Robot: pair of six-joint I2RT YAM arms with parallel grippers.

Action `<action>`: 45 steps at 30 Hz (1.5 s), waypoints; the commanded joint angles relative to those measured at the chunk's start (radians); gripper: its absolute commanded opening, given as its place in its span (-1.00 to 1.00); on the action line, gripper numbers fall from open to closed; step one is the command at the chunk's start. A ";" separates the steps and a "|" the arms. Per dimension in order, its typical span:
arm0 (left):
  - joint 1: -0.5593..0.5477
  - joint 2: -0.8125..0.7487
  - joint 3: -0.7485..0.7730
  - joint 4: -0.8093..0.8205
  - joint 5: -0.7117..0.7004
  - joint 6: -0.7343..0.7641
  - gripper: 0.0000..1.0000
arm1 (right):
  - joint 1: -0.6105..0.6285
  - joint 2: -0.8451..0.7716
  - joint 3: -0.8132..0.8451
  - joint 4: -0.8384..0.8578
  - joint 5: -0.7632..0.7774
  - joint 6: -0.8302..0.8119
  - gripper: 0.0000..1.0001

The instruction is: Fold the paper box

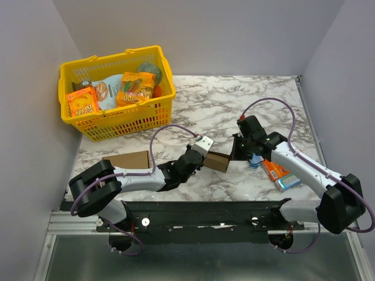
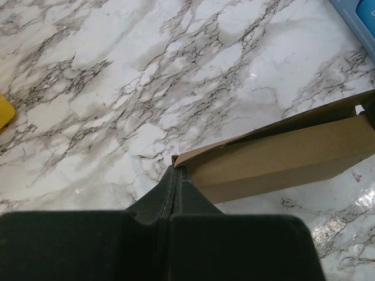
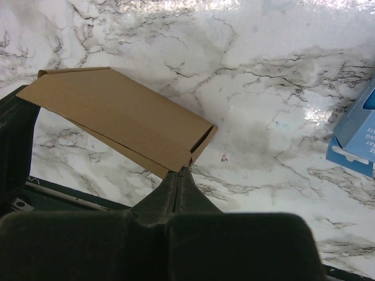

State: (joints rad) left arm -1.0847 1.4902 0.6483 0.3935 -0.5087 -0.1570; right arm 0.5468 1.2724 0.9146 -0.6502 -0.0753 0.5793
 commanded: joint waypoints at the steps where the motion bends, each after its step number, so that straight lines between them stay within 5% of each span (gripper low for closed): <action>1: -0.057 0.067 -0.053 -0.203 0.180 -0.027 -1.00 | 0.010 0.008 0.009 0.216 -0.150 0.056 -0.99; 45: -0.066 0.074 -0.049 -0.214 0.173 -0.027 -1.00 | -0.039 -0.030 -0.074 0.230 -0.169 0.039 -0.99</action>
State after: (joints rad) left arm -1.0889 1.4906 0.6483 0.3901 -0.5209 -0.1425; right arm 0.4889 1.2491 0.8436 -0.5247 -0.1238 0.6334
